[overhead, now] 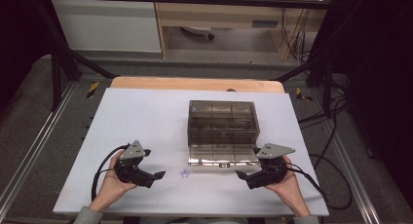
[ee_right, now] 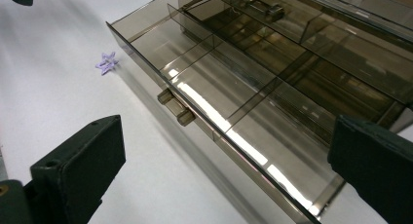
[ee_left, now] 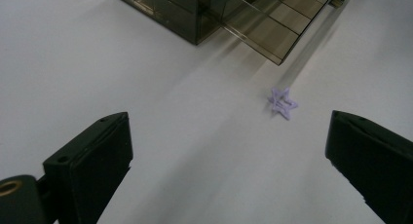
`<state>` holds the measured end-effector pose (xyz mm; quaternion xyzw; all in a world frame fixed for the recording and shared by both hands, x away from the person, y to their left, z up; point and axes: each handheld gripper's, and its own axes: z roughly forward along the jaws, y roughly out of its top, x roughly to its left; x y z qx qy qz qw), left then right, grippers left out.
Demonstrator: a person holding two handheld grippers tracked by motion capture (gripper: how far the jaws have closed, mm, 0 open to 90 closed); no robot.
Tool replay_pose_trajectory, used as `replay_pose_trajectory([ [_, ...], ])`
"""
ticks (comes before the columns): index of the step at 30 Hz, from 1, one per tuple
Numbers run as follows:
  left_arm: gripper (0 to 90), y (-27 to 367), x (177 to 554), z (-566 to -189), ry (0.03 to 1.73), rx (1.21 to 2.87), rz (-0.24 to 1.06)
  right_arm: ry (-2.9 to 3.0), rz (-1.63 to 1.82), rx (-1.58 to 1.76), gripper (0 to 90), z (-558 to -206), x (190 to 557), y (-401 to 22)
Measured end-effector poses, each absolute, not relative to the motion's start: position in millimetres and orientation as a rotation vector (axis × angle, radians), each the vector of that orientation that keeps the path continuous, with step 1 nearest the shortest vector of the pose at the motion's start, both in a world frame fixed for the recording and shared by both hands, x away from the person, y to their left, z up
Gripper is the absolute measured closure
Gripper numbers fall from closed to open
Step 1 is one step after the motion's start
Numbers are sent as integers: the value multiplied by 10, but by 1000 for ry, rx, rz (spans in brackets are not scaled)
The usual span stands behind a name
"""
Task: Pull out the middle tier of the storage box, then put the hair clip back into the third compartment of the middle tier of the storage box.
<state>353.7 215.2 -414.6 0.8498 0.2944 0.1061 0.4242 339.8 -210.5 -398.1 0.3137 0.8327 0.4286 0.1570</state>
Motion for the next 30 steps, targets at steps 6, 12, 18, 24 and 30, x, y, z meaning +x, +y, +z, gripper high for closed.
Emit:
replay_pose_trajectory([
  [6, 29, 2104, 3543, -4146, 733, 2125, 253, 2355, 1253, 919, 10, -3959, 3378, -2152],
  [12, 31, 2048, 3560, -4133, 725, 2125, 245, 2339, 1245, 951, 8, -3982, 3360, -2203],
  [18, 33, 1974, 3581, -4153, 728, 2139, 232, 2312, 1241, 998, 7, -4016, 3341, -2294],
  [24, 37, 1906, 3597, -4162, 722, 2152, 214, 2298, 1243, 1031, 7, -4048, 3321, -2362],
  [30, 46, 1862, 3602, -4158, 727, 2160, 199, 2298, 1245, 1051, 7, -4069, 3333, -2388],
])
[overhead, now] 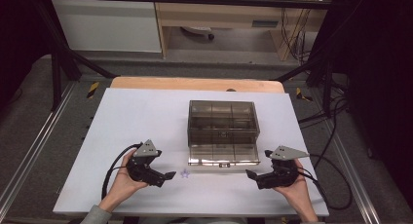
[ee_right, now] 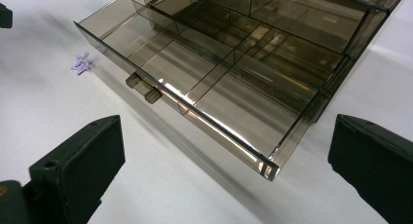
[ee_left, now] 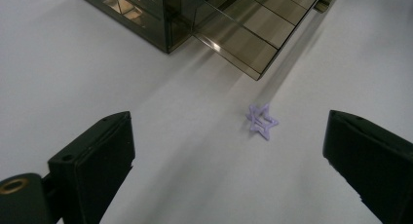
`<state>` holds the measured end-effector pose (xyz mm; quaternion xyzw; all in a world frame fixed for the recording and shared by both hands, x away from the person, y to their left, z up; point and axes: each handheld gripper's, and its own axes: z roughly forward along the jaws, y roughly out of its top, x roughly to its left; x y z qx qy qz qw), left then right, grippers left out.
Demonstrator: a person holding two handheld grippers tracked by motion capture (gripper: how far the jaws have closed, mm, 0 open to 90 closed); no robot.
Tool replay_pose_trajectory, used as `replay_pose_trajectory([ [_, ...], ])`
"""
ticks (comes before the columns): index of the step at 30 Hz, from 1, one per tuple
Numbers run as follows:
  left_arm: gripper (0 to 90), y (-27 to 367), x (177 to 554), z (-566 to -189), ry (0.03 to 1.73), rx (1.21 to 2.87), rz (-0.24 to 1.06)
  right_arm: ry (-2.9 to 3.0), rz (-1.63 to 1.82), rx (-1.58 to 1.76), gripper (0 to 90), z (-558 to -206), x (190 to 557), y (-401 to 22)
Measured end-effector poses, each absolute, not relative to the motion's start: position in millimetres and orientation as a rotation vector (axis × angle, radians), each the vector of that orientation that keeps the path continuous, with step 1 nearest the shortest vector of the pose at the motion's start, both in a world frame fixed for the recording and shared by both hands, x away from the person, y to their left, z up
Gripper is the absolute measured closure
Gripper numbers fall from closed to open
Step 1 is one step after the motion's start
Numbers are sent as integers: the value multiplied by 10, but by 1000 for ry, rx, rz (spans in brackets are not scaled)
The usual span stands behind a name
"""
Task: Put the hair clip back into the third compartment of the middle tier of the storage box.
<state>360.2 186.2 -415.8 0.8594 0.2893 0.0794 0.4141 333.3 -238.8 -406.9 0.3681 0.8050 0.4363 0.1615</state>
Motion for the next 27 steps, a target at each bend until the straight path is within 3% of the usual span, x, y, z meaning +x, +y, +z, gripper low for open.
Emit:
replay_pose_trajectory([
  [14, 140, 1665, 3632, -4207, 773, 2210, 154, 2334, 1222, 1050, 7, -4153, 3338, -2393],
  [27, 334, 1506, 3669, -4307, 776, 2249, 95, 2325, 1229, 1073, 7, -4181, 3333, -2450],
])
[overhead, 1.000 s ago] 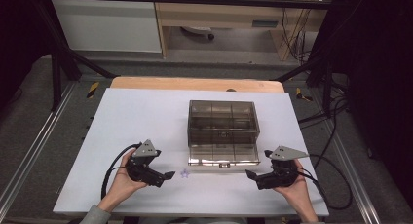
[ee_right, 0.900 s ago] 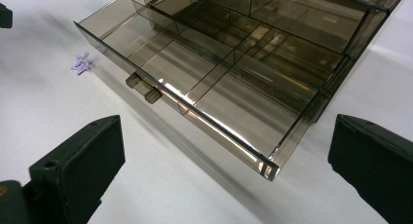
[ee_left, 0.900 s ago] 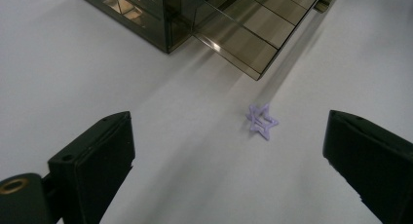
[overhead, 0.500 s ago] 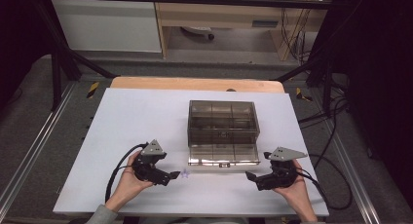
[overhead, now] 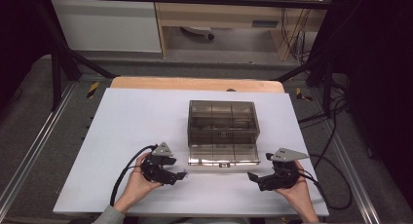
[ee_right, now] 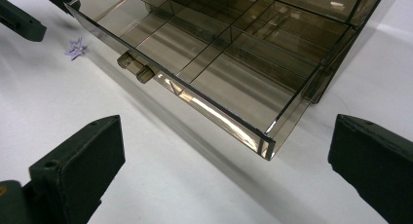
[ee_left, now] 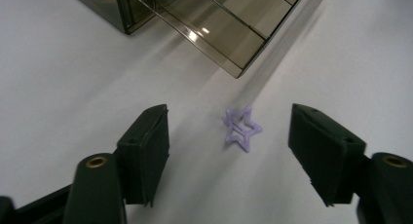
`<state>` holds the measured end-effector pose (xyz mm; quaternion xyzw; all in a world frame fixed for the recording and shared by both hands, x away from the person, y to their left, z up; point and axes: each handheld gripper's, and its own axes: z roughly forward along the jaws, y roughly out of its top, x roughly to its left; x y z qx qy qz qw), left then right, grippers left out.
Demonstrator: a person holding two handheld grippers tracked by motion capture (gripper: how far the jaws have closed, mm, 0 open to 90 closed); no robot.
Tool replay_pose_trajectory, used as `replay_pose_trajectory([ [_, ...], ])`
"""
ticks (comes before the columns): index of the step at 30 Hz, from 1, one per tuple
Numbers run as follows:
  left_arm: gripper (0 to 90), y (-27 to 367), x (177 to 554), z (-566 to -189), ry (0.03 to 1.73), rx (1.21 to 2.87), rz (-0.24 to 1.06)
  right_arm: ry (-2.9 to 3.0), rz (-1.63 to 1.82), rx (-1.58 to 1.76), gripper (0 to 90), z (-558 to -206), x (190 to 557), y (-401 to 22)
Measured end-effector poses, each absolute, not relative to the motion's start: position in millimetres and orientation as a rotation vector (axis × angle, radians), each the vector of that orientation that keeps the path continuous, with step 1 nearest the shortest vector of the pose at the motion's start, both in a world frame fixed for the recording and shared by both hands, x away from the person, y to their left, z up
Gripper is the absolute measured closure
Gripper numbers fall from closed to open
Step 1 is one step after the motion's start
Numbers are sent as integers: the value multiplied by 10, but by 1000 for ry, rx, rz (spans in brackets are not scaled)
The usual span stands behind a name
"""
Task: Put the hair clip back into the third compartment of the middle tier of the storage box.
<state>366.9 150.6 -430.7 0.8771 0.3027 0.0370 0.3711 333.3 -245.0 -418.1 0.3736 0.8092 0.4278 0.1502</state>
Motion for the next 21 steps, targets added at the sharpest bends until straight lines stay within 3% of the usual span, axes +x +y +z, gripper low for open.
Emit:
replay_pose_trajectory([
  [21, 592, 1388, 3701, -4410, 785, 2292, 51, 2328, 1225, 1083, 7, -4199, 3344, -2456],
])
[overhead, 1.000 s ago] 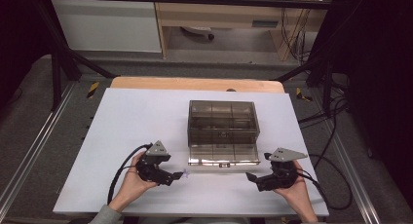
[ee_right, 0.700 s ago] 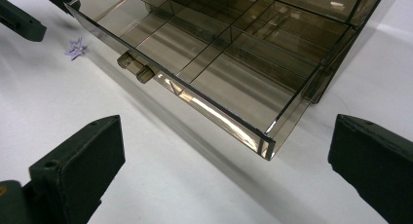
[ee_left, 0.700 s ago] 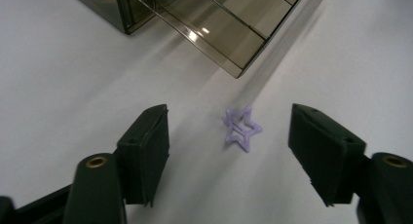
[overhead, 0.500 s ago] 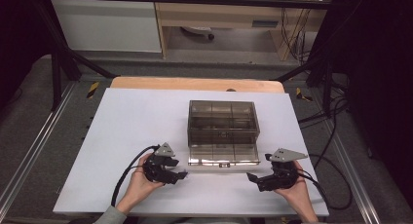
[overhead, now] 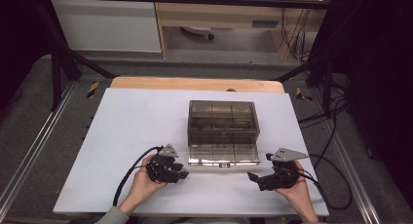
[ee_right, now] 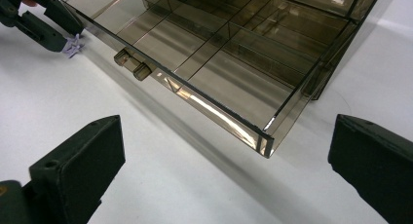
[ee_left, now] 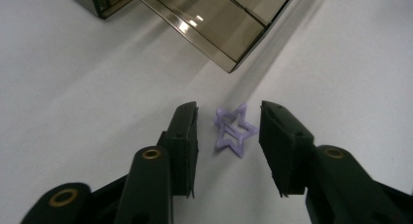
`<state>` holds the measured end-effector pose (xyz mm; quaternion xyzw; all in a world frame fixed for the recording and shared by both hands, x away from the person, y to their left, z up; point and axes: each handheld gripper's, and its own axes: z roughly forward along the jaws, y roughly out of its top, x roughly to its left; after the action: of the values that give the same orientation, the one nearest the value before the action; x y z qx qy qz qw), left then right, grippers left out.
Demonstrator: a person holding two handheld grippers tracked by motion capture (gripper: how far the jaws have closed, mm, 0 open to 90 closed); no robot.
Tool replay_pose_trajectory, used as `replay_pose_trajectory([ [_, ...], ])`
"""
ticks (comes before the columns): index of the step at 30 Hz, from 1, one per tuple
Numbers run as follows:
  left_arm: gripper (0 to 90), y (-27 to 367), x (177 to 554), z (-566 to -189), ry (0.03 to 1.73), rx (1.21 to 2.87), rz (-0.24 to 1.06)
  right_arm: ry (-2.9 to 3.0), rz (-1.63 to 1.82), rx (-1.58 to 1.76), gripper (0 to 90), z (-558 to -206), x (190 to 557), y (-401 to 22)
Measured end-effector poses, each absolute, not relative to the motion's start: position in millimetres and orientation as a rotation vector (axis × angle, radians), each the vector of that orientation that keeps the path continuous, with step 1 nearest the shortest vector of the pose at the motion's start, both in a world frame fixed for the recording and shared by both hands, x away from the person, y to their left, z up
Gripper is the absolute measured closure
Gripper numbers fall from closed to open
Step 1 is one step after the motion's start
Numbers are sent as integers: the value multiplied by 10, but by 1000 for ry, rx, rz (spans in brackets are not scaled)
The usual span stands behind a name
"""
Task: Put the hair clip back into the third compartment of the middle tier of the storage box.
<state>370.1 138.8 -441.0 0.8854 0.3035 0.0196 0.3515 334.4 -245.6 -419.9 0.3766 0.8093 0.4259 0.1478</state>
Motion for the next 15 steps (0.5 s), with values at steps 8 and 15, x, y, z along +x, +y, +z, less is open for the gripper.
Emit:
replay_pose_trajectory([
  [8, 673, 1393, 3723, -4416, 799, 2285, 39, 2327, 1228, 1082, 8, -4196, 3343, -2457],
  [15, 711, 1391, 3728, -4418, 806, 2285, 46, 2323, 1232, 1084, 8, -4189, 3343, -2463],
])
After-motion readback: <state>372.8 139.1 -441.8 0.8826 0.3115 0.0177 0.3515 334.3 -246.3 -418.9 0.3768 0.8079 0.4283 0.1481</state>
